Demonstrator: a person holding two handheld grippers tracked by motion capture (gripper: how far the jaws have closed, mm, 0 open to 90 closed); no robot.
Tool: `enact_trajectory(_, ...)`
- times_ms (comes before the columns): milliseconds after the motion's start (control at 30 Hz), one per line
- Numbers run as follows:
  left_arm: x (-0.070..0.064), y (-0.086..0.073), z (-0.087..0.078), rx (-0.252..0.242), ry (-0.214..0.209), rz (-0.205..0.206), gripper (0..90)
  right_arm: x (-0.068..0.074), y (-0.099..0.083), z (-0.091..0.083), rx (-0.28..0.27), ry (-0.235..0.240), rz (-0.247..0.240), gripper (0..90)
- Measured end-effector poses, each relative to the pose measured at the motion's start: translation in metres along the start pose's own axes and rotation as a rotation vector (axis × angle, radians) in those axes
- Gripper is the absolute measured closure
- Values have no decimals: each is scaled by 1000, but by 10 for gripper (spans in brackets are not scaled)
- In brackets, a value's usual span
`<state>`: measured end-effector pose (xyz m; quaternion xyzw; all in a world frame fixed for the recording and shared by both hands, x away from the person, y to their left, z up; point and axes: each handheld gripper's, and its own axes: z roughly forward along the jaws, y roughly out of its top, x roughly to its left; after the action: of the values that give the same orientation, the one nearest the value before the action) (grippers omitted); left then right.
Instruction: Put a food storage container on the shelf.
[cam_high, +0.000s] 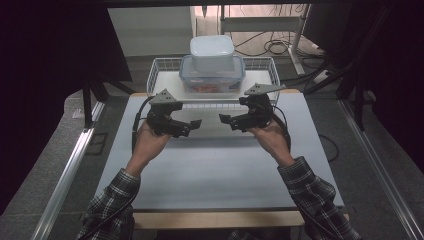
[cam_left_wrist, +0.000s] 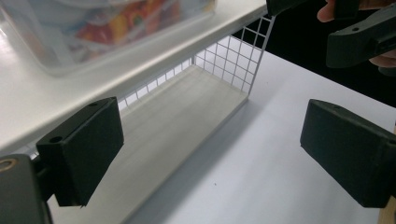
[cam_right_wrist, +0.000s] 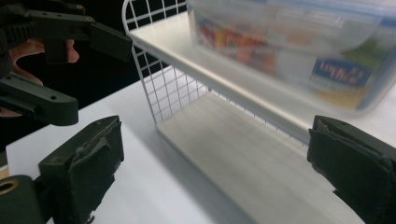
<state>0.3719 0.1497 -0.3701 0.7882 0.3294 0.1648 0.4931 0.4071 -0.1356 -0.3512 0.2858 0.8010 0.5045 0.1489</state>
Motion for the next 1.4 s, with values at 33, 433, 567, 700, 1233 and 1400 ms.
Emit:
enact_trajectory(33,-2,-4,1,-1,1,3,53,0,-2,0,2,0,-3,27)
enact_trajectory(433,-17,-42,3,10,4,8,50,3,-42,-8,8,11,-11,13)
enact_trajectory(567,-20,-60,3,13,6,-7,51,3,-57,-11,15,1,-8,8)
enact_trajectory(700,-22,-76,3,24,3,-21,52,2,-73,-14,28,-12,-13,3)
enact_trajectory(1233,-35,-127,5,53,10,-36,24,10,-123,-25,79,-17,-9,2)
enact_trajectory(1400,-39,-142,7,84,2,-54,16,9,-139,-27,124,-28,-14,0)
